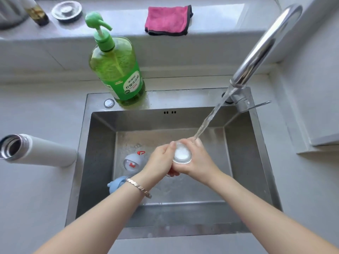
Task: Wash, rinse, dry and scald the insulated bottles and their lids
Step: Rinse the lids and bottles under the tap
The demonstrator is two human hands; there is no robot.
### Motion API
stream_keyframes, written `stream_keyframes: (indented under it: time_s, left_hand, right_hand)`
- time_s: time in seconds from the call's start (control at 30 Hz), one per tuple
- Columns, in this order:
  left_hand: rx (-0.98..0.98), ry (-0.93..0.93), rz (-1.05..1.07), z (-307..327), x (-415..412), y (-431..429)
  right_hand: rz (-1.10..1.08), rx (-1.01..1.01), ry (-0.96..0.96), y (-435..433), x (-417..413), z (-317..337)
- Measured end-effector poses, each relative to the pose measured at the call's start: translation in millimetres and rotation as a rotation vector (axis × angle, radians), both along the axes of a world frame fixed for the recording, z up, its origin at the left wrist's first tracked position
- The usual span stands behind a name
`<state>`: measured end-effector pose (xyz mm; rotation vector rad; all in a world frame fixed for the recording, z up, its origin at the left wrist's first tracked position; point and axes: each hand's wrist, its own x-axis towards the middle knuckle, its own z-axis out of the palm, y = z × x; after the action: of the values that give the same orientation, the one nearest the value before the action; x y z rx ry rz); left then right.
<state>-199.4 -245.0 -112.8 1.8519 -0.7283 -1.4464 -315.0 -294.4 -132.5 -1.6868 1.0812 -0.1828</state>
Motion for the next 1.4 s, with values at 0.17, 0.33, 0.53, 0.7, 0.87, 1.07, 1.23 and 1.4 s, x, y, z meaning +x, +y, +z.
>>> stream_keyframes:
  time_s: [0.17,0.33,0.53,0.7,0.87,1.07,1.23,1.4]
  left_hand:
    - [-0.076,-0.053,-0.070,-7,13,5]
    - [-0.137,-0.027,-0.050,-17,14,6]
    - [-0.198,0.109,-0.005,-4,-5,-14]
    - [-0.171,-0.287,-0.187,1,-22,-22]
    - [-0.172,-0.012,-0.024,11,-16,-16]
    - [-0.184,0.171,-0.036,2,3,-3]
    - [-0.213,0.057,-0.041,-5,2,-4]
    - [-0.269,-0.032,-0.077,-6,-10,-22]
  right_hand:
    - [-0.341,0.604,-0.213,-16,5,6]
    - [-0.458,0.974,-0.316,-27,0,15]
    - [-0.533,0.942,-0.392,-32,-16,19]
    - [-0.460,0.795,-0.418,-28,-27,25]
    - [-0.305,0.477,-0.410,-19,-22,35]
    - [-0.153,-0.016,-0.124,-8,-24,28]
    - [-0.170,-0.076,-0.145,-7,-22,22]
    - [-0.242,-0.138,-0.076,-17,-31,26]
